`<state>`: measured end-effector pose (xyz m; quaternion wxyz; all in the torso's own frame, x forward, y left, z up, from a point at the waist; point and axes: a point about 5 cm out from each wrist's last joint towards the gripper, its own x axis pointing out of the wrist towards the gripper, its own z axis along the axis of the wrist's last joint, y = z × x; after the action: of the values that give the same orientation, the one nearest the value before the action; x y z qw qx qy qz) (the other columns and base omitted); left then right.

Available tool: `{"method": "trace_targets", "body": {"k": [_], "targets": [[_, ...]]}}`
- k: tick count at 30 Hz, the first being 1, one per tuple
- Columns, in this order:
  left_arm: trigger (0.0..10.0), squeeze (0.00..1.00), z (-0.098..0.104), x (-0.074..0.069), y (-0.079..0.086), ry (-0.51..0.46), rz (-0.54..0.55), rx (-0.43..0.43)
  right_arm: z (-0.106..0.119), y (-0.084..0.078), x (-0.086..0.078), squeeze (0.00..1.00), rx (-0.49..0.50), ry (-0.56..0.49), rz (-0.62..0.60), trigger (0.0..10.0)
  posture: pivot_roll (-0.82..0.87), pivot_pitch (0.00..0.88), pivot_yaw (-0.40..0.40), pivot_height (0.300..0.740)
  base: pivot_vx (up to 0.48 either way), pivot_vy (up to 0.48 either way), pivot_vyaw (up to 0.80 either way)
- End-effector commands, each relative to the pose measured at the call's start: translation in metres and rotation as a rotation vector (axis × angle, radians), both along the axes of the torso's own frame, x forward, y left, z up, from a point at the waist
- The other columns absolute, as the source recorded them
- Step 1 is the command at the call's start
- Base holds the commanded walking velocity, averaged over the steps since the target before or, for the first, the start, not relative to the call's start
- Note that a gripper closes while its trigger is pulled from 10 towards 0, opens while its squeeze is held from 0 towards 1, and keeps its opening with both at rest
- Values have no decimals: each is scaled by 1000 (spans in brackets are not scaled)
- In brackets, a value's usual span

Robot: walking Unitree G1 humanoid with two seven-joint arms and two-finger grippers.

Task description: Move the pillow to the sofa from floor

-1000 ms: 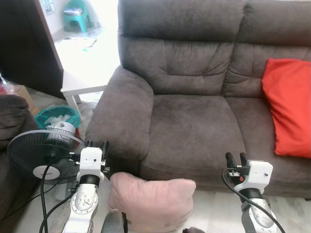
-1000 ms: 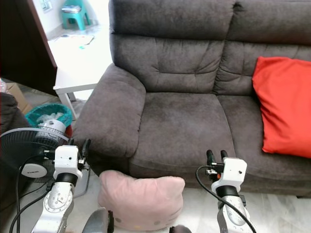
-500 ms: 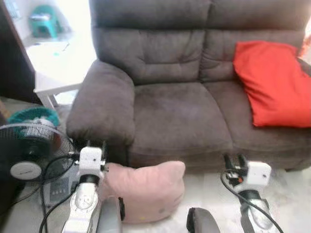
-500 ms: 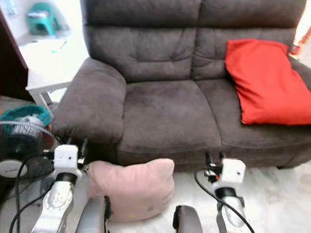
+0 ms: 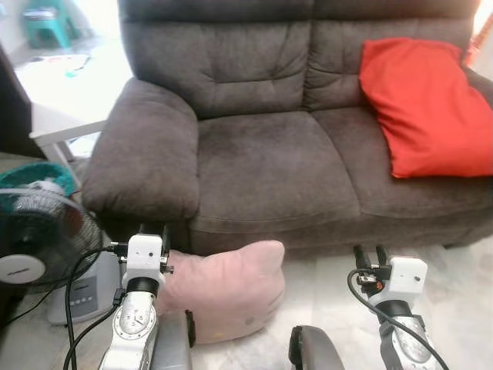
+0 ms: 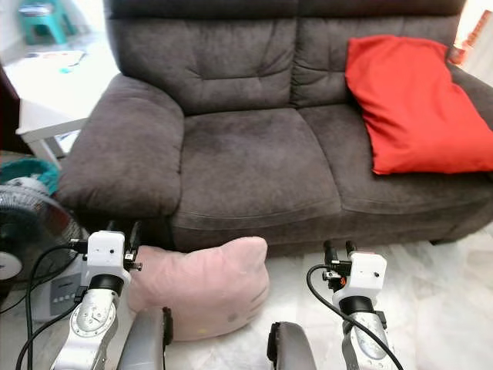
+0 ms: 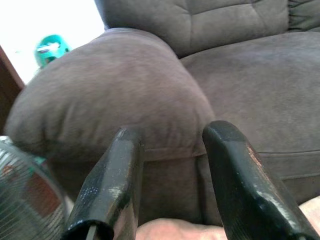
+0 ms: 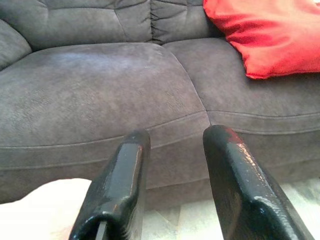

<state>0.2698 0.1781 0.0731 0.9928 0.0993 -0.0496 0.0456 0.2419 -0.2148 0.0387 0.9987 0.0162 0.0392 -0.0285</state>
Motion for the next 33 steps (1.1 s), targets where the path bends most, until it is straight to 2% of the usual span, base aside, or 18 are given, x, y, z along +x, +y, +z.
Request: {"method": "trace_targets", "body": {"k": [1,12,28,33], "targets": [[10000,0,0,1,2,5,12,-10,-1,1,2,0,-10,16,7,10000,-2,28,-27,559,0,0,0],[10000,0,-2,0,2,19,18,-12,-3,2,2,0,-14,31,17,10000,0,29,-28,485,0,0,0],[10000,0,-8,1,4,54,29,-29,-4,3,0,0,-39,35,40,10000,1,23,-29,485,0,0,0],[10000,0,-8,1,5,59,33,-34,-4,4,0,0,-37,31,45,10000,2,20,-28,485,0,0,709]]}}
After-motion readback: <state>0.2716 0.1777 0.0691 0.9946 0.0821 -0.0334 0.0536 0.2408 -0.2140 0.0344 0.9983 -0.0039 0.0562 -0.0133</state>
